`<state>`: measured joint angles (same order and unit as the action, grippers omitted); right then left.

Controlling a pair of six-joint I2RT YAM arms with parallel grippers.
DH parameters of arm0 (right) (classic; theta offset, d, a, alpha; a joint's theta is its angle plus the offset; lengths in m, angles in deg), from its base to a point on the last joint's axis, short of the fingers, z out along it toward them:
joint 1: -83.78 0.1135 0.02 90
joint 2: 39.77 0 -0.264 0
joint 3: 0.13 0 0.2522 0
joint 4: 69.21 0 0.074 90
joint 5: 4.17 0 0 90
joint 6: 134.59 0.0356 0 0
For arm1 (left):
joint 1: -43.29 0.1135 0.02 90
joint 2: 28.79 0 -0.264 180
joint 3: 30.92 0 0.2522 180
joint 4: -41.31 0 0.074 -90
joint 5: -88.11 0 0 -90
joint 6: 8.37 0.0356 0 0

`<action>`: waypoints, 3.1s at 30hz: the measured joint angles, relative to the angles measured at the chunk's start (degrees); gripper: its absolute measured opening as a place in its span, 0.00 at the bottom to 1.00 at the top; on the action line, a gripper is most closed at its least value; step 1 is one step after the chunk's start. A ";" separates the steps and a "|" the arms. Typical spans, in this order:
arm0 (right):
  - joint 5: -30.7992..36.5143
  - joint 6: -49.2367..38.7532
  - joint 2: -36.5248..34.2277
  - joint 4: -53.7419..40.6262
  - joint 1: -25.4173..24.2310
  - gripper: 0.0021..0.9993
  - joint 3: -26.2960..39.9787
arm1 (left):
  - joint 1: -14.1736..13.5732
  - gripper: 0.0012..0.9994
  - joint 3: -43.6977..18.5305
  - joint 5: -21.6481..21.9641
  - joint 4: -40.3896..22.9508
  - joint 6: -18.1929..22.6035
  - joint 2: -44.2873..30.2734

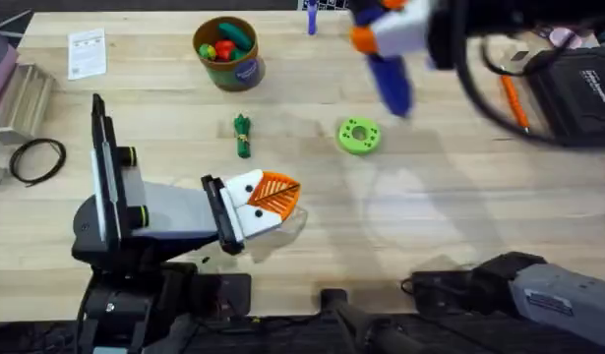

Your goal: Pick up the gripper from the table and insert it into the empty holder that is missing its gripper. Then pick up a screw, insert it into the mounting hole, and use the screwdriver to tighten it. Finally, clean up the table by picking up the vegetable and placing it into the bucket.

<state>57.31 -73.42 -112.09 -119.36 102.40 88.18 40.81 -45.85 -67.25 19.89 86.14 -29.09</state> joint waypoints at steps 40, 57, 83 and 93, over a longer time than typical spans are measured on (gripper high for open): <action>38.81 -36.74 -30.40 -14.22 -11.02 0.98 -0.97 | 0.00 0.00 0.00 0.07 0.00 0.00 -0.02; 39.03 -29.99 -11.42 -12.90 -6.49 0.99 -1.06 | 0.00 0.98 0.00 0.22 0.02 0.02 -0.02; 38.94 33.88 29.28 -24.30 -3.62 0.99 -10.09 | 0.00 0.99 -25.74 34.47 -24.95 -2.65 -17.36; 36.69 36.53 34.92 -19.74 -3.62 0.99 -24.24 | 0.00 0.99 -47.16 44.16 -42.35 -1.77 -45.11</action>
<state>94.00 -36.89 -77.18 -139.10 98.79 63.94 40.81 -93.01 -23.09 -22.46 84.37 -74.20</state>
